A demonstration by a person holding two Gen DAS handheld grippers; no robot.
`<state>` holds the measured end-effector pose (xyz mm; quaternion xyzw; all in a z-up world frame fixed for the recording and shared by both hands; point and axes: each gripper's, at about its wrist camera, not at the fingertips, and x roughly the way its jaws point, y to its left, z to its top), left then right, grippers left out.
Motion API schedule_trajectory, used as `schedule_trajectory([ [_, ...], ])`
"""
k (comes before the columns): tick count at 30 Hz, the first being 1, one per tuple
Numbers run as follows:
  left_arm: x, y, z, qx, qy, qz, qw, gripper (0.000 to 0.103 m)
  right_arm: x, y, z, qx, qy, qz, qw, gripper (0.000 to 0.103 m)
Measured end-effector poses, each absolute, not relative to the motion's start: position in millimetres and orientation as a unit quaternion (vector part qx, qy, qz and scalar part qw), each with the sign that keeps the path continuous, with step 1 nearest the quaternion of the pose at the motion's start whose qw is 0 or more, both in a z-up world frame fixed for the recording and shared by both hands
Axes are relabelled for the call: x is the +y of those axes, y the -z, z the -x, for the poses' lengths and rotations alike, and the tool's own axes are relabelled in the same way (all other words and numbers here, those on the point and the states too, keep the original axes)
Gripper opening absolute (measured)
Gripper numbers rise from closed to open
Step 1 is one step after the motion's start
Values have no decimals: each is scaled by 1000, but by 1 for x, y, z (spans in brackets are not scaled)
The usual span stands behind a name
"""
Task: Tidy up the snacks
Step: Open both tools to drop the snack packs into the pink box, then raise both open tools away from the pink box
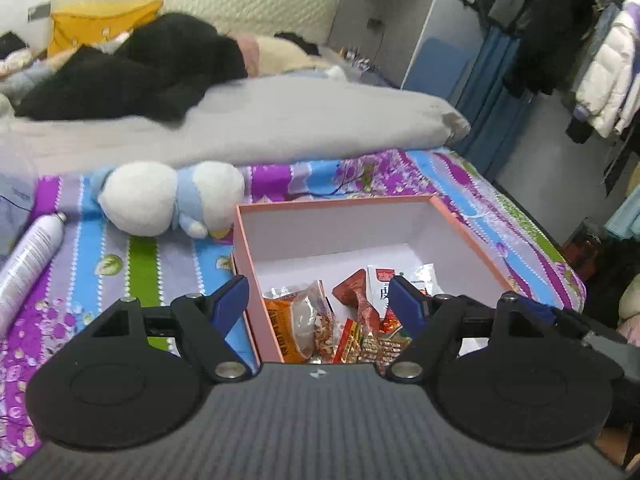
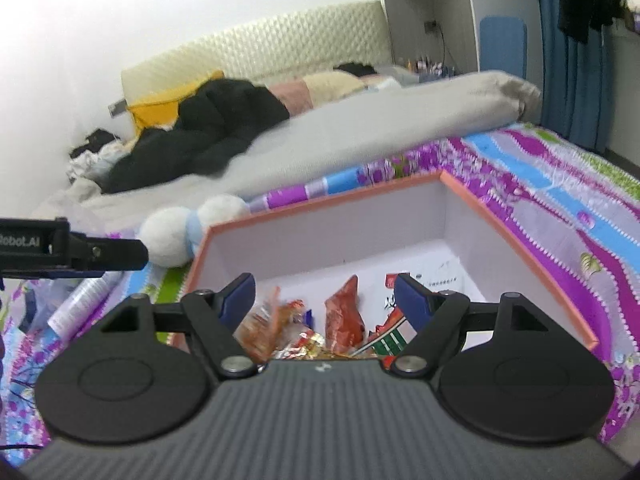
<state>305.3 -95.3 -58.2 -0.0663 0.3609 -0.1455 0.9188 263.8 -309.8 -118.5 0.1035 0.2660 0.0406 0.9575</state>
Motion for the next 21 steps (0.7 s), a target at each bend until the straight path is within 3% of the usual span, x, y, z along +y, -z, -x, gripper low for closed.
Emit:
schedule_trajectory([
  [12,-73,2,-215,308,159,44,937,80,-302,82,-186,223,-48,-116,967,78],
  [21,-80,-8,-166,298,184,36,936,81,-302,71,-141,206,-35,-103,972,78],
])
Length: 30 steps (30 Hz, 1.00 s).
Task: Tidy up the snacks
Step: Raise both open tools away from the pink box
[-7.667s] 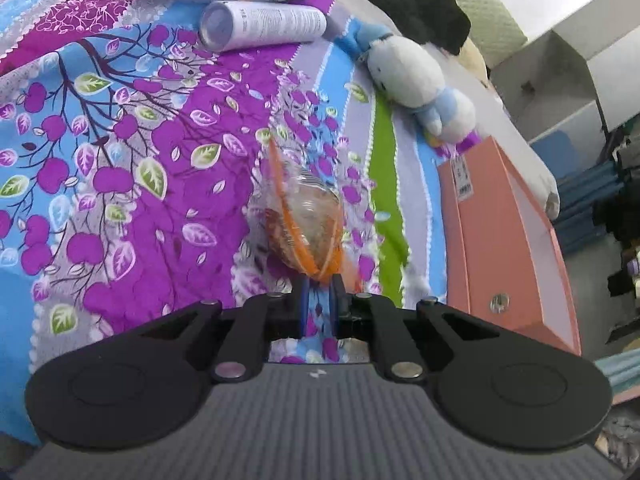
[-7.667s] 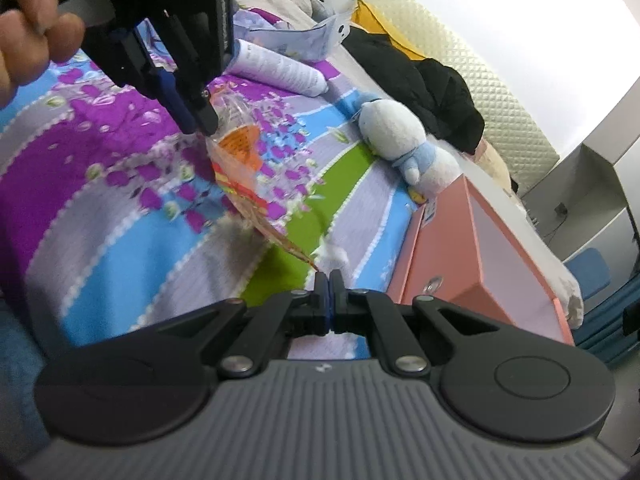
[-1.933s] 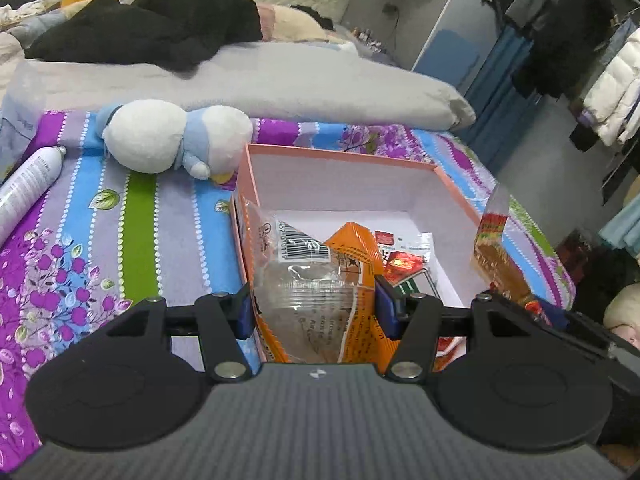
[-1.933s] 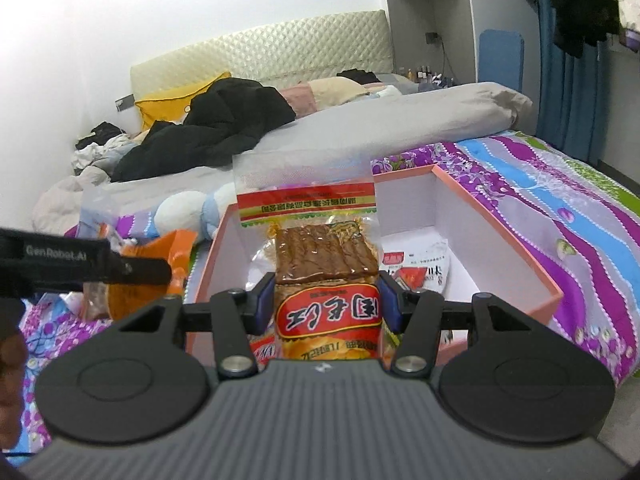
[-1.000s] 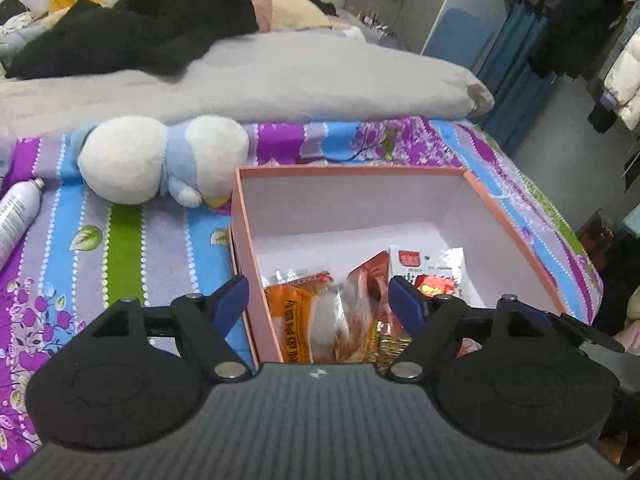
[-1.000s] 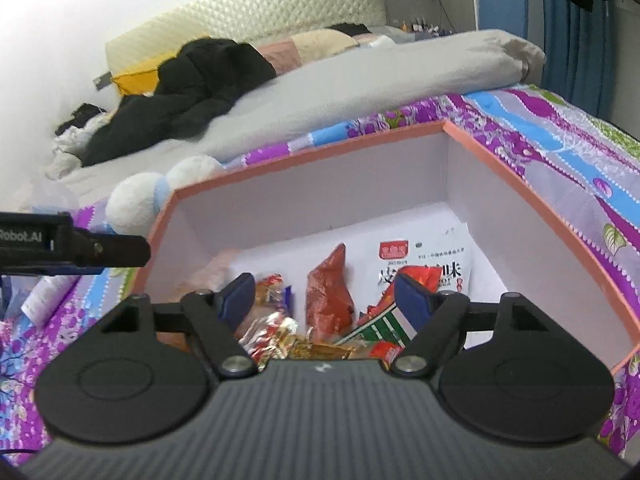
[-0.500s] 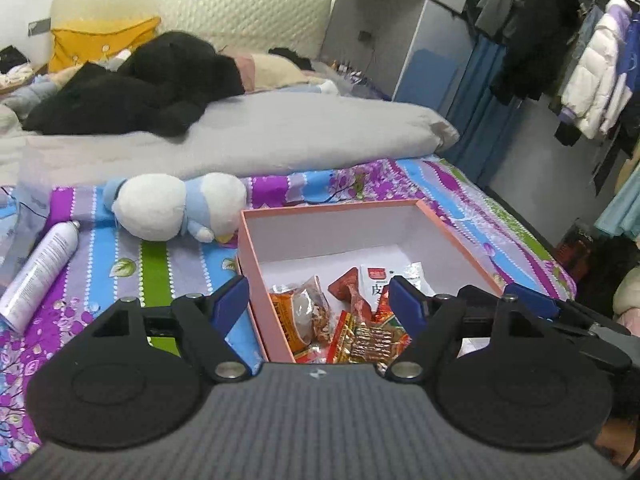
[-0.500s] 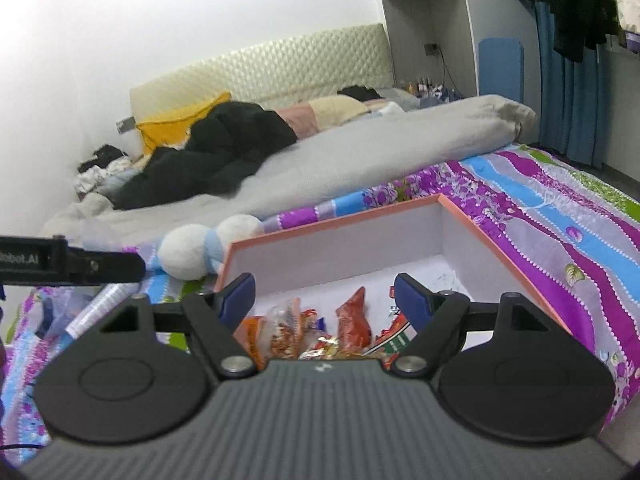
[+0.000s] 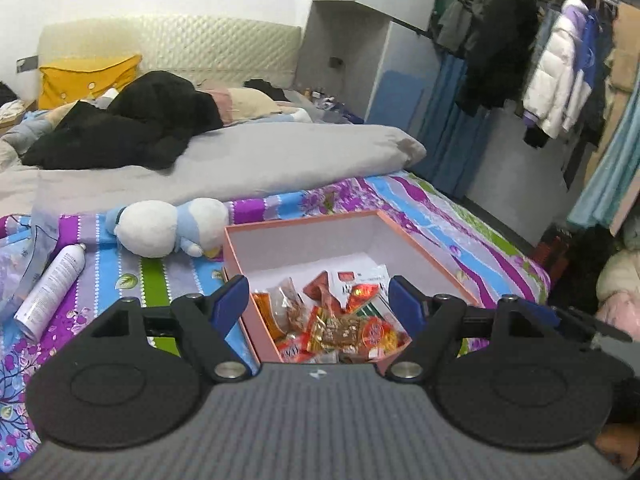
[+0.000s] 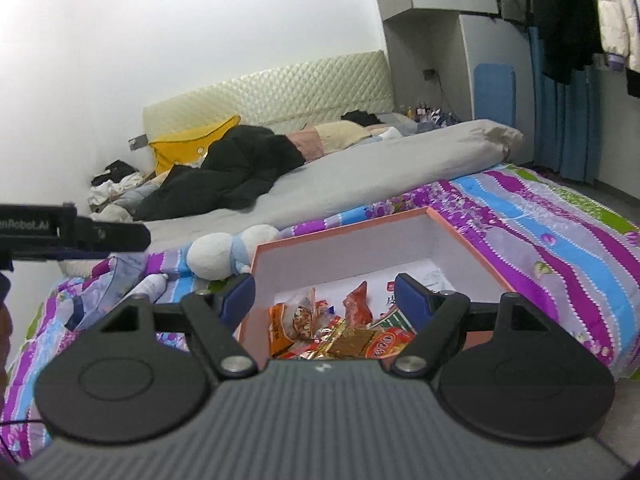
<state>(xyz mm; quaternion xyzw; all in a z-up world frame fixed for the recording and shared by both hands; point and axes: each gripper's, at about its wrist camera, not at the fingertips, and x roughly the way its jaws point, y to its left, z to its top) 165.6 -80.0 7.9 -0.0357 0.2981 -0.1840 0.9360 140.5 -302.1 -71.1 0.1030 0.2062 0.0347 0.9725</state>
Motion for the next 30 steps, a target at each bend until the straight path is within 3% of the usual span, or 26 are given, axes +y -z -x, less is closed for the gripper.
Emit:
schedule_trajectory([
  [18,-71,2,-120,310,153,45,937,81,-306,78,-94,204,-22,-111,972,78],
  [21,-70,5,-119,313,150,46,937,89,-305,81,-93,205,-14,-102,973,79],
  [25,-67,8,-117,312,152,63,936,98,-305,85,-92,208,-11,-98,973,101],
  [30,-65,13,-119,322,136,58,935,99,-308,89,-95,220,-12,-109,969,103],
])
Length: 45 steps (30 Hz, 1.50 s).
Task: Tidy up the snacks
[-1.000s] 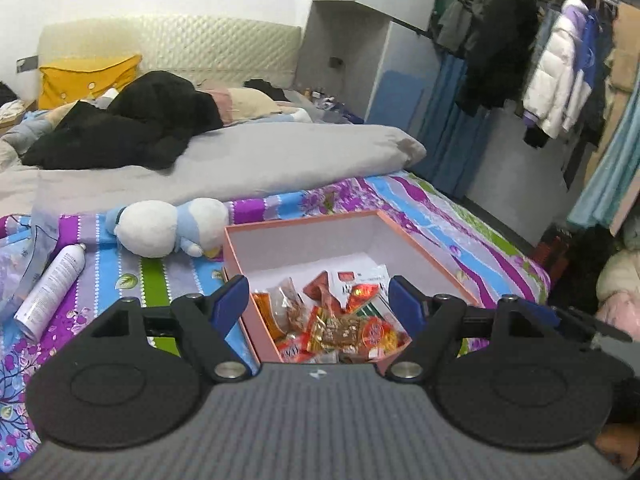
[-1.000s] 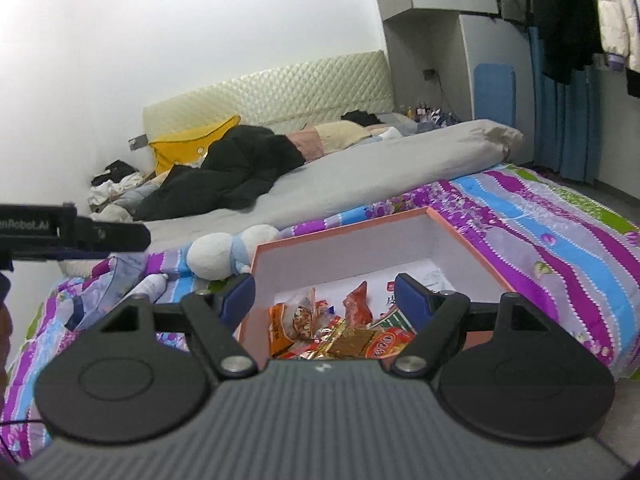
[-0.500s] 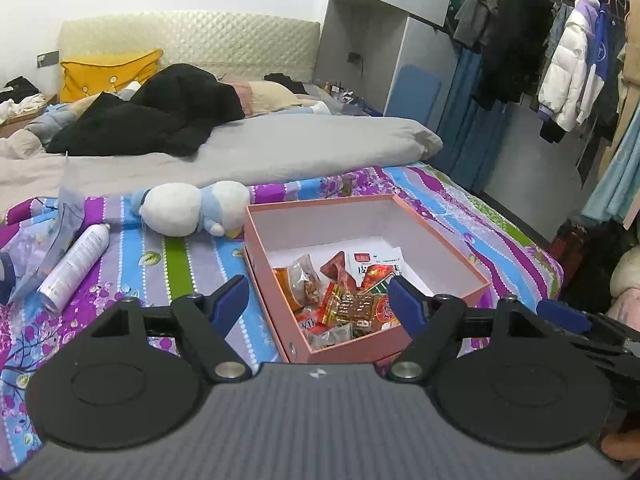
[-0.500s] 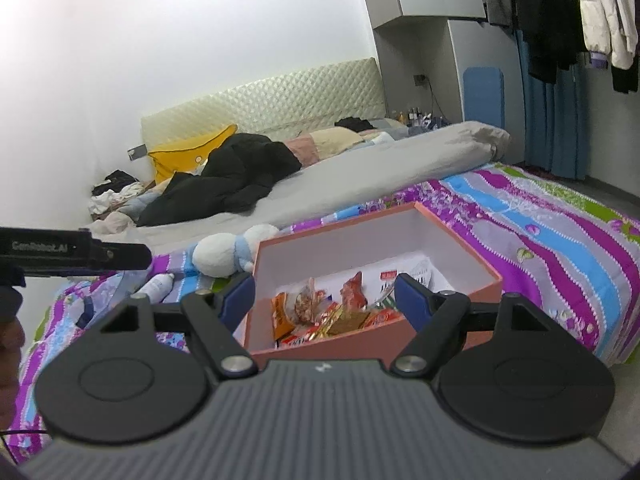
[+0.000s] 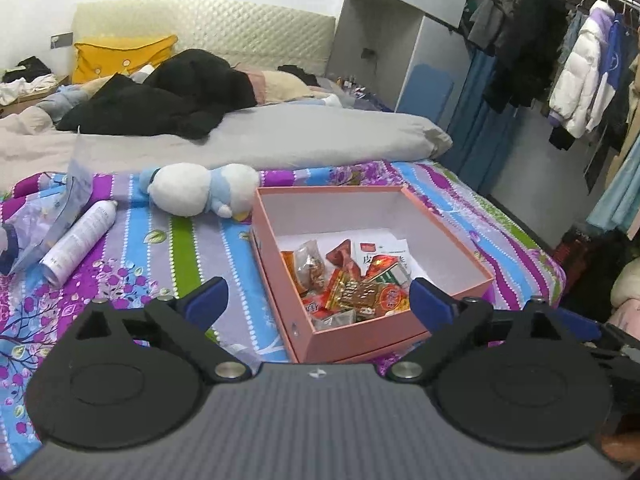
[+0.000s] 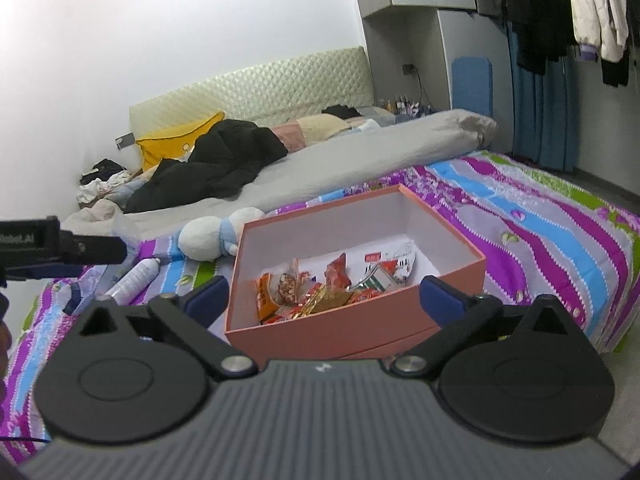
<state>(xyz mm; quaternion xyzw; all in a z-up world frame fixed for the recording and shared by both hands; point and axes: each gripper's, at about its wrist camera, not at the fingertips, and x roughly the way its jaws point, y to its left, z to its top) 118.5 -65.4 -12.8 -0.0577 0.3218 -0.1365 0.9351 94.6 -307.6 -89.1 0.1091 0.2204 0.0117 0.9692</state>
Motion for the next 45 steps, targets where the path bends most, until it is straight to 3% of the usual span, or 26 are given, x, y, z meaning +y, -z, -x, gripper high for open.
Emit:
schedule_trajectory([
  [45,-59,5,-121,327,119,45,936,102,-307,87,-92,220,-7,-112,969,103],
])
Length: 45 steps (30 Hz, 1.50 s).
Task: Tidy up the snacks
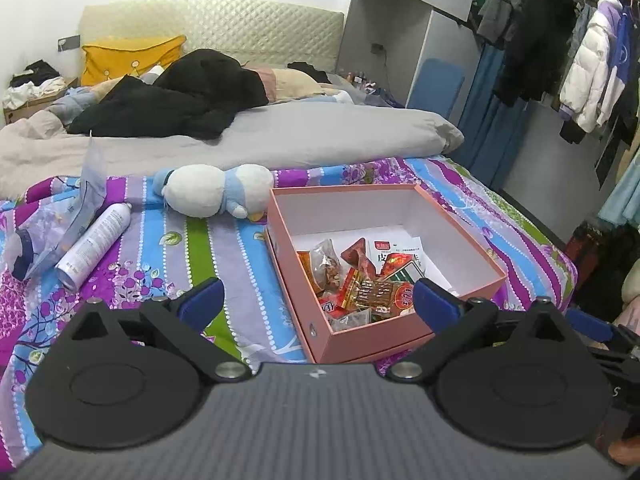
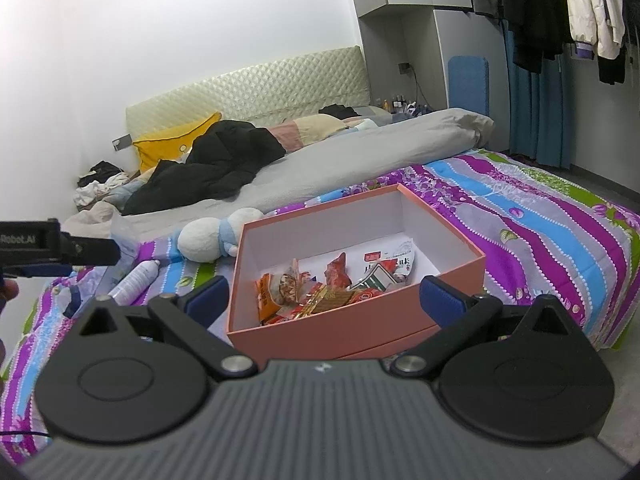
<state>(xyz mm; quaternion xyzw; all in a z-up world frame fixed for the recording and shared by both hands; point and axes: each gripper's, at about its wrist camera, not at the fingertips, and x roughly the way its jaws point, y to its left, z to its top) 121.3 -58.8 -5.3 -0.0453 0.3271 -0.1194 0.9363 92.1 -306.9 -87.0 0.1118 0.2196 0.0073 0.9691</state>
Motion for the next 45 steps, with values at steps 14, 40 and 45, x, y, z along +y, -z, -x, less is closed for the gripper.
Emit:
schedule_trajectory([
  [14,-59,5,-116,321,122,37,938,102,-305,87,-92,220,-5,-113,969,103],
  [40,-59,4,-114,322,116,35,939,102,-304,86,-91,219,-4,-114,969,103],
  [45,-58,4,-114,322,117,35,939,102,-303,86,-91,217,-4,-115,969,103],
])
